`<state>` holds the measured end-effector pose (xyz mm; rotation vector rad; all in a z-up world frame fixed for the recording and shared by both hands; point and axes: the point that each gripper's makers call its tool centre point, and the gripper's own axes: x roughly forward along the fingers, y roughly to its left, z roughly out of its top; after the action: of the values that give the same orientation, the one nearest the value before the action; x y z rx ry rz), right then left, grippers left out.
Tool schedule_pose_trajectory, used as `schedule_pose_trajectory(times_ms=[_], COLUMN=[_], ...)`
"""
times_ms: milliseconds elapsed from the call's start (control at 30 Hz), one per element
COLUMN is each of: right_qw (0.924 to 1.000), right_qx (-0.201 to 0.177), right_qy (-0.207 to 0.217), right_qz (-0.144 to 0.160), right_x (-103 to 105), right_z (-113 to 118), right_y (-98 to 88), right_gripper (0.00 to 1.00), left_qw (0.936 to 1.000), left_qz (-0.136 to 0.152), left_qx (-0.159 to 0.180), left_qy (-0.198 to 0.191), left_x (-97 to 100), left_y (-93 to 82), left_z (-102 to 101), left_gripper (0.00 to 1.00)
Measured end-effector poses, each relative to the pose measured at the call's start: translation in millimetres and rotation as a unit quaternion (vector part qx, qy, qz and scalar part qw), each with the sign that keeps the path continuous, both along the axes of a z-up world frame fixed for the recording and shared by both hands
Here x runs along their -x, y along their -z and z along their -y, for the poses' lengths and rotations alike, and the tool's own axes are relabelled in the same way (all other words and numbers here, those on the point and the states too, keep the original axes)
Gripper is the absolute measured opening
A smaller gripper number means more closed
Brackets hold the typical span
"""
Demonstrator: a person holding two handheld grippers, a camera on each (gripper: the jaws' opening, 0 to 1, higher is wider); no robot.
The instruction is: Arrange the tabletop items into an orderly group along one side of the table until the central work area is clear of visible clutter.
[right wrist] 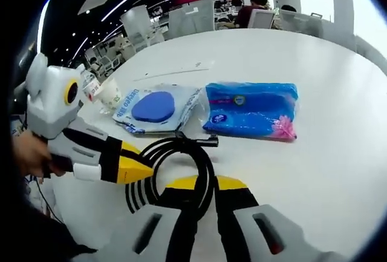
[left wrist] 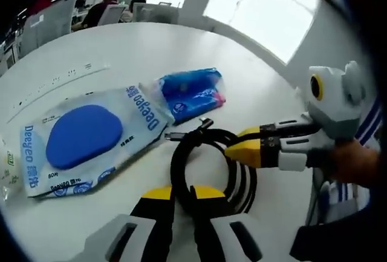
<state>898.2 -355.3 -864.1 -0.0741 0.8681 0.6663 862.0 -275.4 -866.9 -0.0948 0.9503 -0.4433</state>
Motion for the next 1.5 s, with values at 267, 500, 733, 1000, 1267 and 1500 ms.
schedule_pose_trajectory(times_ms=[267,500,733,1000,1267,1500], right_qw=[0.9999,0.9991,0.9977,0.9971,0.9965,0.9958], right_qx=[0.01,0.025,0.041,0.045,0.043,0.031], right_qy=[-0.012,-0.034,-0.051,-0.057,-0.056,-0.062], right_qz=[0.0,0.009,0.018,0.021,0.044,0.06], right_x=[5.2,5.5,6.2,6.3,6.4,10.3], right_z=[-1.3,-2.8,-4.3,-3.8,-1.3,0.0], right_y=[0.1,5.0,5.0,8.3,-7.6,-25.0], right_gripper=[0.04,0.05,0.06,0.06,0.1,0.22], left_qw=[1.0,0.9999,0.9998,0.9991,0.9978,0.9976], left_qz=[-0.008,-0.015,-0.014,0.002,0.035,0.056], left_qx=[0.001,-0.001,-0.009,-0.015,-0.029,-0.026], left_qy=[-0.004,-0.003,0.013,0.039,0.049,0.031], left_x=[7.3,9.2,10.2,11.4,13.8,16.6], left_y=[1.6,3.7,7.5,8.1,-0.9,-17.3], left_z=[1.1,1.8,3.2,2.6,-4.5,-11.4], left_gripper=[0.07,0.08,0.11,0.13,0.22,0.27])
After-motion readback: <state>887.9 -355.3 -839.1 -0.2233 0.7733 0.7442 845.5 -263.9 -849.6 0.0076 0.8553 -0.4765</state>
